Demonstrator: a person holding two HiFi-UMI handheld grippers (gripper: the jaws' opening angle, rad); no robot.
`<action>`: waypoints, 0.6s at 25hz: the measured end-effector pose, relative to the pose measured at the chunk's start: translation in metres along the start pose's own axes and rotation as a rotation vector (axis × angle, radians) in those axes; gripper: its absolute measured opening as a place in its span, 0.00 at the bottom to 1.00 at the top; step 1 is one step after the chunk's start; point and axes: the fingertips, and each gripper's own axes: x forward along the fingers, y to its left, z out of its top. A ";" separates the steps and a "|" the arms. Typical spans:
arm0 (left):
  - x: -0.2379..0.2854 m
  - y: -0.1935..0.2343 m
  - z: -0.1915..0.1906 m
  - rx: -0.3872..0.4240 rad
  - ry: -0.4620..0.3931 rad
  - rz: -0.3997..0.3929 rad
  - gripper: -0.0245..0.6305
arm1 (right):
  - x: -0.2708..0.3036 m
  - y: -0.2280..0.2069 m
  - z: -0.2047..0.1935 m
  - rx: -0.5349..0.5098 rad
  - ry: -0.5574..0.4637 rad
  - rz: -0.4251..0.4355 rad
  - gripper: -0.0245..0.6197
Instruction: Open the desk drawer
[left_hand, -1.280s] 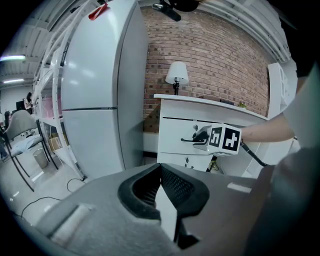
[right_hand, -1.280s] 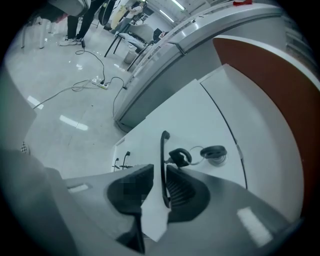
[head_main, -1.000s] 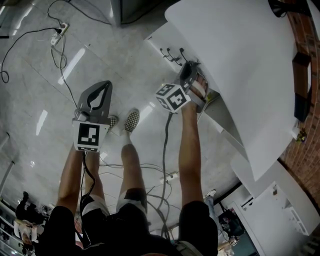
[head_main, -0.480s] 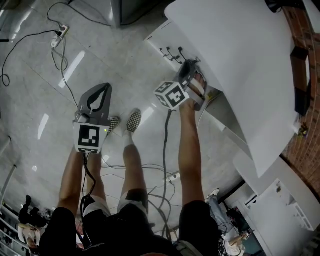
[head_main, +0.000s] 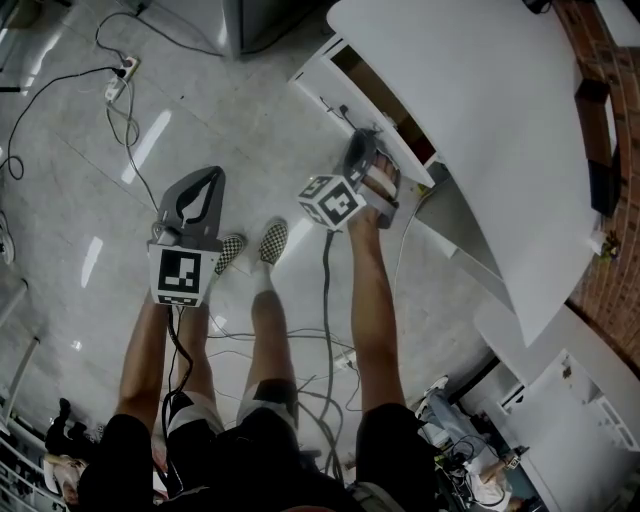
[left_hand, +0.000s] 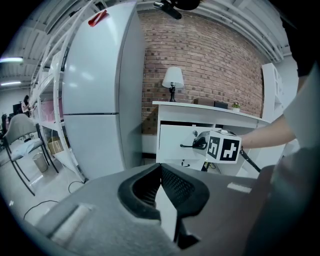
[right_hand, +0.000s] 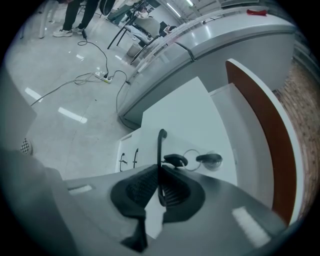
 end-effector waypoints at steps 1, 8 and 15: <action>-0.003 0.000 -0.001 0.003 -0.001 -0.003 0.05 | -0.003 0.004 0.001 0.000 -0.005 0.003 0.07; -0.022 -0.002 -0.011 0.019 -0.001 -0.021 0.05 | -0.029 0.030 0.006 -0.015 -0.017 0.020 0.07; -0.040 0.001 -0.016 0.029 0.000 -0.032 0.05 | -0.059 0.050 0.012 -0.001 -0.015 0.026 0.07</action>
